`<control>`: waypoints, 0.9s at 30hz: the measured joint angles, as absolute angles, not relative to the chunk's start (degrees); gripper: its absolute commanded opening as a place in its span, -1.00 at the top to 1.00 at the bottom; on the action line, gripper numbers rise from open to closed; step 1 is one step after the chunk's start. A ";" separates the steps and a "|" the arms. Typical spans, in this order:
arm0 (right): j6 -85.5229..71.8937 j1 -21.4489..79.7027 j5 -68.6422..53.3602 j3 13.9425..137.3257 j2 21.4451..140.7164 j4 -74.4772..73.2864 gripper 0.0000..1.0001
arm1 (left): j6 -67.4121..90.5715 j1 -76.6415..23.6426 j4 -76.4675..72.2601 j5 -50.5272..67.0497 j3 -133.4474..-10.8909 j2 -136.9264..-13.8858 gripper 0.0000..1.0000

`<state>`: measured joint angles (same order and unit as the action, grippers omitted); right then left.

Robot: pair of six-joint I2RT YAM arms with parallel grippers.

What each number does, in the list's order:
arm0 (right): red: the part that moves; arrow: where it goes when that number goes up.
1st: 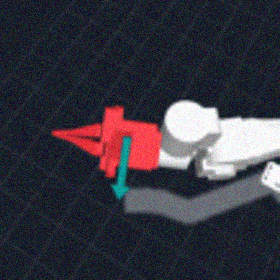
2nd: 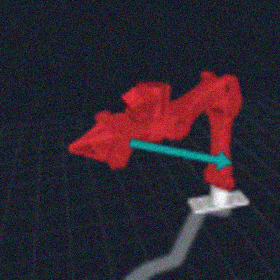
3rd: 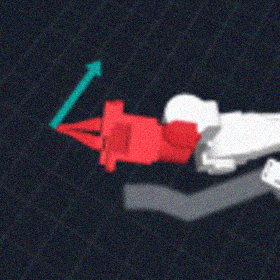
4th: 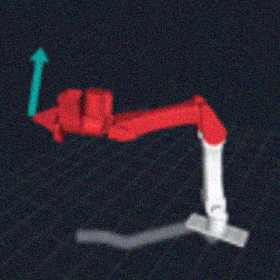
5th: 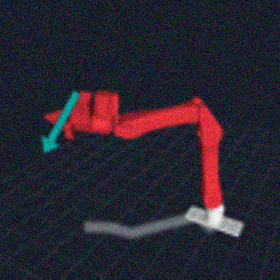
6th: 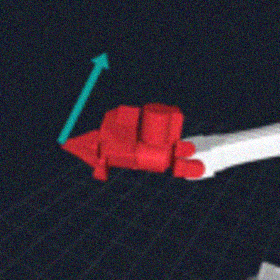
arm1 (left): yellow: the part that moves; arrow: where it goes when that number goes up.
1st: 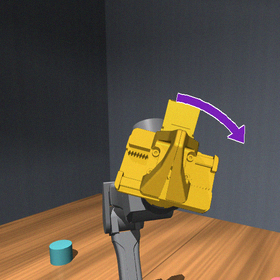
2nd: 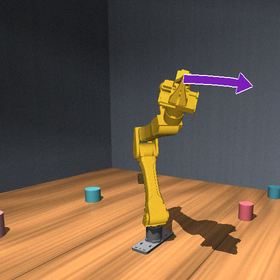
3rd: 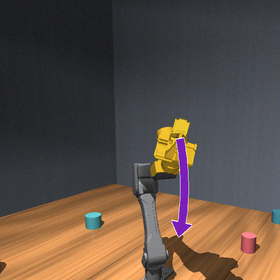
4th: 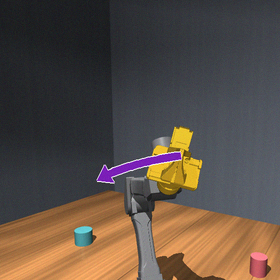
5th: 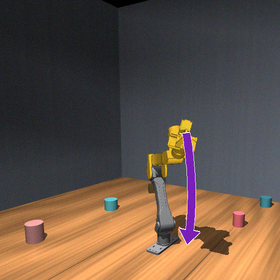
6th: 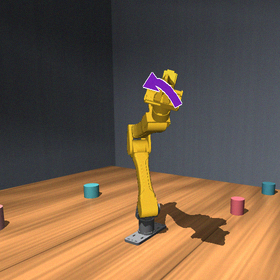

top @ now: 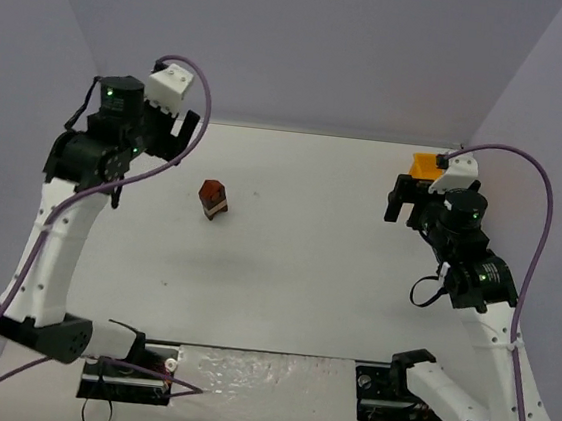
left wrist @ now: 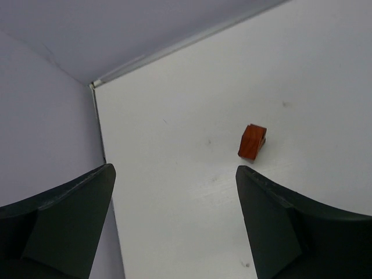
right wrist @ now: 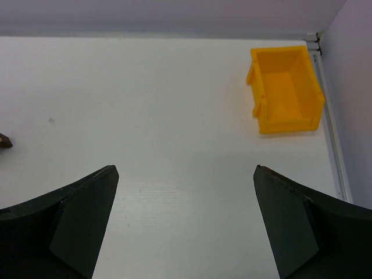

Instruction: Build the wood block tower

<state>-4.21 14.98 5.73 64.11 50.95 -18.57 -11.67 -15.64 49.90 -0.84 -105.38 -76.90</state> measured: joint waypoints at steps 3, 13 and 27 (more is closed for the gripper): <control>-3.26 14.98 6.97 66.22 48.80 -18.33 -1.00 | -9.89 -15.64 48.14 -3.38 -101.34 -68.47 -0.75; 0.10 14.98 13.34 64.49 36.99 -18.52 -1.00 | -3.79 -15.64 45.63 -11.05 -80.73 -43.87 -0.94; 0.14 16.11 15.47 57.84 26.48 -19.26 -1.00 | 1.96 -15.64 45.67 -19.56 -60.17 -29.06 -0.94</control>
<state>0.14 16.11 15.47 57.84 26.48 -19.26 1.96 -15.64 45.67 -19.56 -60.17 -29.06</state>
